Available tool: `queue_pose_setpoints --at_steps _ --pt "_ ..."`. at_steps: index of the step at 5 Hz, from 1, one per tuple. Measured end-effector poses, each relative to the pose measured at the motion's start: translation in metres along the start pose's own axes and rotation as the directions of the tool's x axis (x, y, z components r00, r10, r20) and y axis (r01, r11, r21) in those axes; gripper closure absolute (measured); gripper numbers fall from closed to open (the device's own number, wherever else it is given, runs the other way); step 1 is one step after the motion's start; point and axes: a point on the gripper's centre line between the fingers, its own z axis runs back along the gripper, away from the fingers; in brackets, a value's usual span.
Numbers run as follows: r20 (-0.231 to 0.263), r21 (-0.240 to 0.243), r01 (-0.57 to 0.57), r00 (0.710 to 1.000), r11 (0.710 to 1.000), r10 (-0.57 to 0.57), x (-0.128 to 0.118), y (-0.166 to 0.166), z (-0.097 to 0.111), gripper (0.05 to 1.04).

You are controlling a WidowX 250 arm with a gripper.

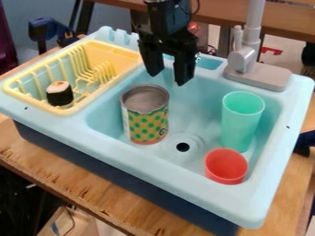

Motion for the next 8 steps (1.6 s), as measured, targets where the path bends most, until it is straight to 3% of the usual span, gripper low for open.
queue_pose_setpoints --at_steps 2,3,6,8 --pt "-0.048 0.023 -0.022 0.999 0.999 0.023 0.004 0.008 -0.016 0.083" --pt "-0.085 0.055 -0.054 0.995 0.997 0.059 -0.004 0.012 -0.021 0.083" --pt "-0.235 0.042 -0.073 0.969 0.996 0.081 -0.038 -0.010 -0.047 0.083" --pt "-0.280 0.053 -0.115 0.952 0.992 0.126 -0.060 -0.014 -0.042 0.083"
